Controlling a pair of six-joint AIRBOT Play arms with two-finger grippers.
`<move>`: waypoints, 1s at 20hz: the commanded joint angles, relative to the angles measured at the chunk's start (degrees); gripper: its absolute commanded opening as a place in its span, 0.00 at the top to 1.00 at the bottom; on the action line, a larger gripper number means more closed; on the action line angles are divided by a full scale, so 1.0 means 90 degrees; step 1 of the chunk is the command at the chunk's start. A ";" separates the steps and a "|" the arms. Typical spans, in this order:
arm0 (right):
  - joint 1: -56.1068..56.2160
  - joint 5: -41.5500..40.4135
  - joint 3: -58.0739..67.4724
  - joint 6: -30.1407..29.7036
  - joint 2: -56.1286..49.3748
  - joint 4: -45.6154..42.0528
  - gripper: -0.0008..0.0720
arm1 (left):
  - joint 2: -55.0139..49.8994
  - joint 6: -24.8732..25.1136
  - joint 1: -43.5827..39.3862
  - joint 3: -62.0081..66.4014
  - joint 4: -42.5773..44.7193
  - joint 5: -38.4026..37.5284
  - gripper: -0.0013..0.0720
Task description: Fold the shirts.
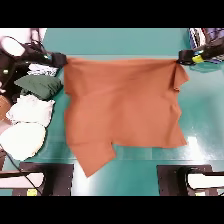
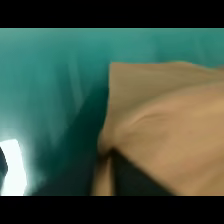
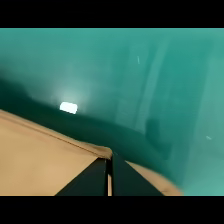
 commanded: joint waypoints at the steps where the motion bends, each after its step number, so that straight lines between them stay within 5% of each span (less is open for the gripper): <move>1: 0.0049 -0.0017 0.0491 0.0010 -0.0967 0.0384 0.73 | -0.0663 -0.0226 0.0000 -0.0112 -0.0029 0.0175 0.20; 2: 0.0024 0.0206 0.0765 0.0010 -0.1103 0.0452 0.54 | -0.0653 -0.0231 0.0041 -0.0032 -0.0032 -0.0075 0.21; 7: -0.0296 0.0962 0.0634 -0.0068 -0.0551 0.0517 0.54 | -0.0119 -0.0318 0.0702 -0.0272 0.0017 -0.2130 0.22; 8: -0.0384 0.0959 0.0289 -0.0129 -0.0284 0.0517 0.54 | 0.0250 -0.0321 0.0775 -0.0792 0.0083 -0.2098 0.30; 14: -0.0930 0.0877 -0.2244 -0.0160 0.1491 0.0522 0.54 | 0.2322 -0.0459 0.0770 -0.4510 -0.0240 -0.1795 0.30; 17: -0.1183 0.0877 -0.3007 -0.0158 0.2079 0.0527 0.35 | 0.2727 -0.0432 0.0770 -0.5765 -0.0811 -0.1520 0.30; 20: -0.1394 0.0874 -0.3551 -0.0158 0.2579 0.0527 0.35 | 0.2744 -0.0214 0.0770 -0.6341 -0.1302 -0.1166 0.30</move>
